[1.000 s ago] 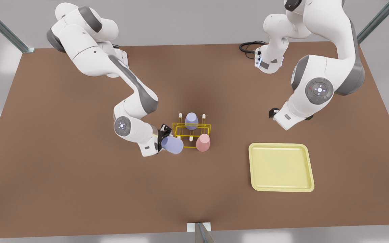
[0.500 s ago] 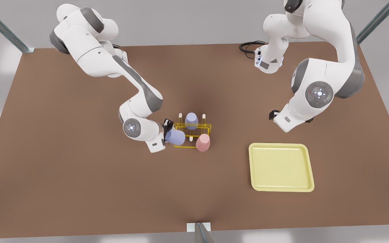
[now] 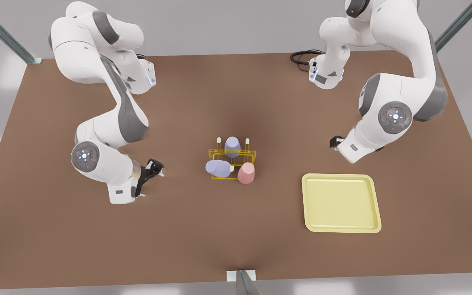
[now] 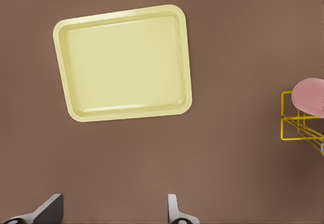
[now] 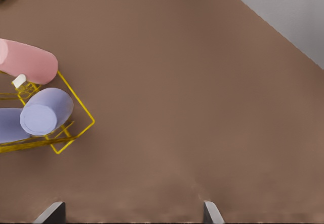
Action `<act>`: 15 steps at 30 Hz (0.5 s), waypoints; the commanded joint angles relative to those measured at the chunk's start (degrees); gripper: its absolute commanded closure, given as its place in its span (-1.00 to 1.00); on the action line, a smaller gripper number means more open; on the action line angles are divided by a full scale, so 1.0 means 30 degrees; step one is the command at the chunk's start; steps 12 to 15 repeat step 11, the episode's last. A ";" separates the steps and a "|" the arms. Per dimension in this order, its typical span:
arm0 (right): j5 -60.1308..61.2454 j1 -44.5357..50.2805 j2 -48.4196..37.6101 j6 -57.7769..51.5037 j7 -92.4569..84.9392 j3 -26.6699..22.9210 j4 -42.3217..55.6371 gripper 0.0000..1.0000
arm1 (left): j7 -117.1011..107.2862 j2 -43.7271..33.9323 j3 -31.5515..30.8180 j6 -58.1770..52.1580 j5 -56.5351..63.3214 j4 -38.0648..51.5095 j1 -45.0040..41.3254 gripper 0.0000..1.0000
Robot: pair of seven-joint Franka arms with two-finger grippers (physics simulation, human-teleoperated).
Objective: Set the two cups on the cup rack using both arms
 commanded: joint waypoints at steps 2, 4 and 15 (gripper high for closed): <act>-0.4660 -0.0535 -0.1239 -0.6729 0.8794 -0.0916 0.1262 -1.00 | 0.1620 -0.0086 -0.0074 -0.0234 -0.1370 0.0035 0.0458 -1.00; -0.4484 -0.1152 -0.2175 -0.8431 0.8297 -0.1560 0.2028 -1.00 | 0.3902 -0.1111 -0.0103 -0.0467 -0.2070 0.0035 0.1278 -1.00; -0.1203 -0.1386 -0.9150 -0.3831 0.8414 -0.3495 -0.7495 -1.00 | 0.4492 -0.0761 -0.0806 -0.3515 -0.1928 0.0387 0.1220 -1.00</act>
